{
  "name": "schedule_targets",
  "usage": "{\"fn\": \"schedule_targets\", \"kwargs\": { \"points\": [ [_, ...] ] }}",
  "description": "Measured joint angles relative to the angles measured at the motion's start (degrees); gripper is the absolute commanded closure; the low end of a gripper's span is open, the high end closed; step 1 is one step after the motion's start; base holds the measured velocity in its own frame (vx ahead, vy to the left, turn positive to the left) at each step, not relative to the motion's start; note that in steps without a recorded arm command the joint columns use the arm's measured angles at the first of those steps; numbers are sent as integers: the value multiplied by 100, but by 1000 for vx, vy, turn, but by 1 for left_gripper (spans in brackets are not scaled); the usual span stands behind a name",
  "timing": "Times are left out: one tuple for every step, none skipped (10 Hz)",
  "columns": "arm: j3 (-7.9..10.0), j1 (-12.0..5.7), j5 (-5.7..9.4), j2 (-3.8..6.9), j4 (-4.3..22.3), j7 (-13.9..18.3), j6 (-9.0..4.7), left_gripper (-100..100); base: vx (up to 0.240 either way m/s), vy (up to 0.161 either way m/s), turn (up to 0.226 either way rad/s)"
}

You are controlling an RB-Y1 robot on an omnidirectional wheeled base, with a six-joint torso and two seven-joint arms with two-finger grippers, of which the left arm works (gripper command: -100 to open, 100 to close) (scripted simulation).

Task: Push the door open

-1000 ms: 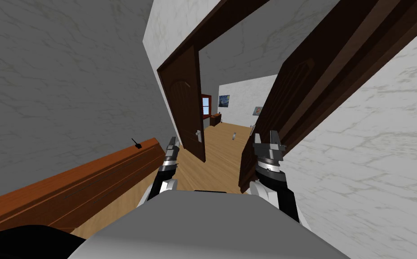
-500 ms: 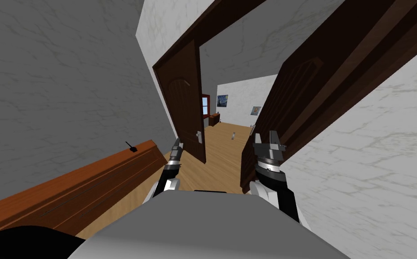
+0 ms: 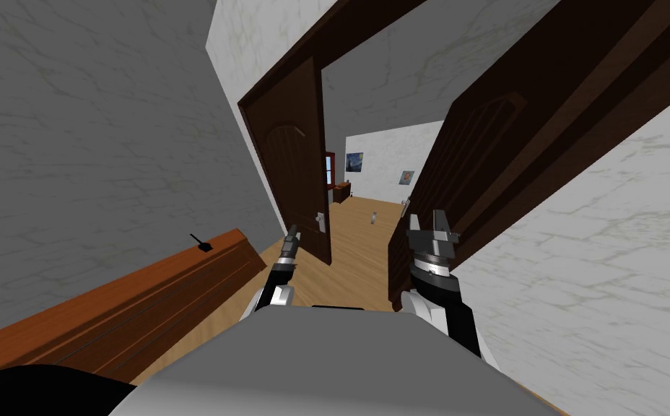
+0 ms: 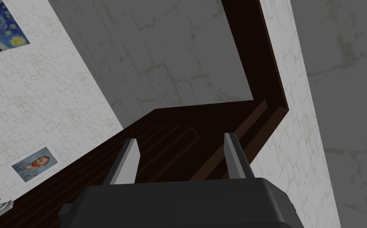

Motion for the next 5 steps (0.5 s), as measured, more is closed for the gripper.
{"fn": "schedule_targets", "kwargs": {
  "points": [
    [-44,-67,3,14,103,21,34,-100,48,118,-77],
    [-87,-156,3,18,220,41,87,-100,61,117,-94],
    [-121,-208,16,51,372,75,83,-100,84,111,-93],
    [-155,-264,29,83,512,115,76,-100,63,119,-89],
    [-188,-325,43,115,623,156,102,-100,52,116,-106]
  ]
}}
